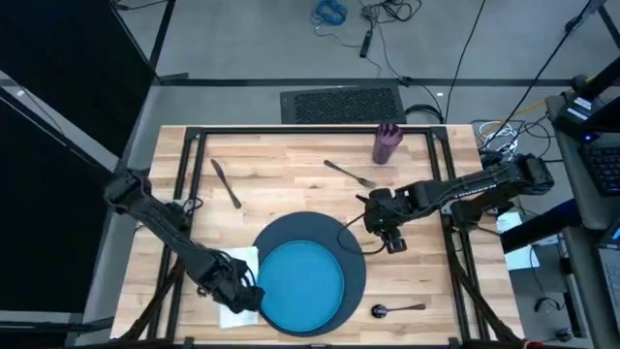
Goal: Set table place
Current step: Move the white napkin beside the dark blue placemat
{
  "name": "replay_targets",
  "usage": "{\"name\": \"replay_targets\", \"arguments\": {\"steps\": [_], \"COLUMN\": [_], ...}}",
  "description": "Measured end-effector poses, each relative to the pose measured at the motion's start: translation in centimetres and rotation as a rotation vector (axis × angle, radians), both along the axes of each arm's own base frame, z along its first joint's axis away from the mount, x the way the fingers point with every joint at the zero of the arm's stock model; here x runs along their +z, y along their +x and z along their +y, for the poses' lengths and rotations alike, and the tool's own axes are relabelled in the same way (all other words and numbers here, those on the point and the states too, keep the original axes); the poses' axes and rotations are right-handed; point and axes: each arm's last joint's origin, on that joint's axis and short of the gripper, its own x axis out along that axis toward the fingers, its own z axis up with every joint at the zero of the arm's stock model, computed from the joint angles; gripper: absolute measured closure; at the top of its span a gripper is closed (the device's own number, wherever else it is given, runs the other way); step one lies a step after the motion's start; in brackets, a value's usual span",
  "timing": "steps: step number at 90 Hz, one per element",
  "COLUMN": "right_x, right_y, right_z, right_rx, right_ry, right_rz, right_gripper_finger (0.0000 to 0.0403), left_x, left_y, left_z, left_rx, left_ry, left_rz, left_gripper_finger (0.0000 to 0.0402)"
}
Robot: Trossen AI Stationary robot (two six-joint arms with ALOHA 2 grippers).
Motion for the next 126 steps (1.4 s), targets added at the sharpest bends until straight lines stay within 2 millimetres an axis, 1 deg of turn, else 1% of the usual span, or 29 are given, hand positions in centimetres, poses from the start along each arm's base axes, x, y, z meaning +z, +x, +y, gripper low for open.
{"name": "replay_targets", "arguments": {"steps": [11, 19, 34, 53, 65, 80, 107, 116, 126], "right_x": [0.1, 0.2, 0.4, 0.4, 0.4, 0.4, 0.4, 0.4, 0.4], "right_y": [0.3, 0.6, 1.1, 1.1, 1.1, 1.1, 1.1, 1.2, 1.2], "right_z": [-0.3, -0.6, -1.6, -2.6, -3.1, -3.6, -4.5, -4.8, -5.0], "right_rx": [-0.01, -0.019, -0.053, -0.095, -0.115, -0.137, -0.169, -0.174, -0.172], "right_ry": [0.003, 0.004, 0.004, 0.002, 0.001, 0.0, -0.004, -0.007, -0.012], "right_rz": [-0.031, -0.056, -0.101, -0.098, -0.098, -0.099, -0.103, -0.109, -0.109], "right_gripper_finger": [0.0243, 0.0243, 0.0243, 0.0243, 0.0243, 0.0243, 0.0243, 0.0243, 0.0243], "left_x": [1.0, 1.0, -0.8, -2.9, -4.0, -5.0, -5.3, -5.3, -5.3], "left_y": [-0.7, -0.9, -1.3, -2.2, -2.5, -3.2, -3.8, -4.2, -4.2], "left_z": [0.8, 1.1, 1.7, 2.9, 3.1, 3.5, 3.5, 3.5, 3.5], "left_rx": [-0.044, -0.05, -0.102, -0.122, -0.139, -0.154, -0.227, -0.245, -0.246], "left_ry": [0.052, 0.113, 0.16, 0.216, 0.184, 0.159, 0.111, 0.101, 0.1], "left_rz": [-0.031, -0.055, -0.047, 0.009, -0.002, 0.045, 0.1, 0.145, 0.138], "left_gripper_finger": [0.0308, 0.0308, 0.0308, 0.0308, 0.0308, 0.0308, 0.0308, 0.0308, 0.0308]}}
